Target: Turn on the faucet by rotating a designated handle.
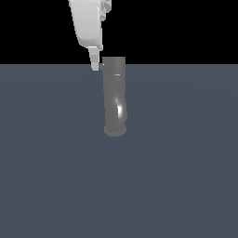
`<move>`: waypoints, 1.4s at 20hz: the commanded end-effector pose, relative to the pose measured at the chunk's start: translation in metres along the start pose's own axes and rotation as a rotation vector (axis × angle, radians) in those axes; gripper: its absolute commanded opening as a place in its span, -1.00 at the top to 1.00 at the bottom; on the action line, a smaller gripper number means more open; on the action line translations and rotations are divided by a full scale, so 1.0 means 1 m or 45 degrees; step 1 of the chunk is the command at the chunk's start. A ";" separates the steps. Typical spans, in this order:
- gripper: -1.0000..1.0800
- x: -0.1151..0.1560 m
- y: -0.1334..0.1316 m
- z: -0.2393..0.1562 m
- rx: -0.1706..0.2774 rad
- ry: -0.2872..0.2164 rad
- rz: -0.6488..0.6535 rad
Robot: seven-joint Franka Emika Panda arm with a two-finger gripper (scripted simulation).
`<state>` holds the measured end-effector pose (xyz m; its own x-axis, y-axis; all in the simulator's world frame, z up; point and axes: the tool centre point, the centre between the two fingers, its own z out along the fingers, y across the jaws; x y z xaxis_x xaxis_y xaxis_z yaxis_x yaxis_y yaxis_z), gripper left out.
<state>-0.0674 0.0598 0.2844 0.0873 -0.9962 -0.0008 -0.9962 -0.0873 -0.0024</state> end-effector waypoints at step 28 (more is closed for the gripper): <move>1.00 0.104 -0.017 0.000 -0.003 -0.001 -0.024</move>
<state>-0.0455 -0.0340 0.2846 0.1155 -0.9933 -0.0026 -0.9933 -0.1155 0.0023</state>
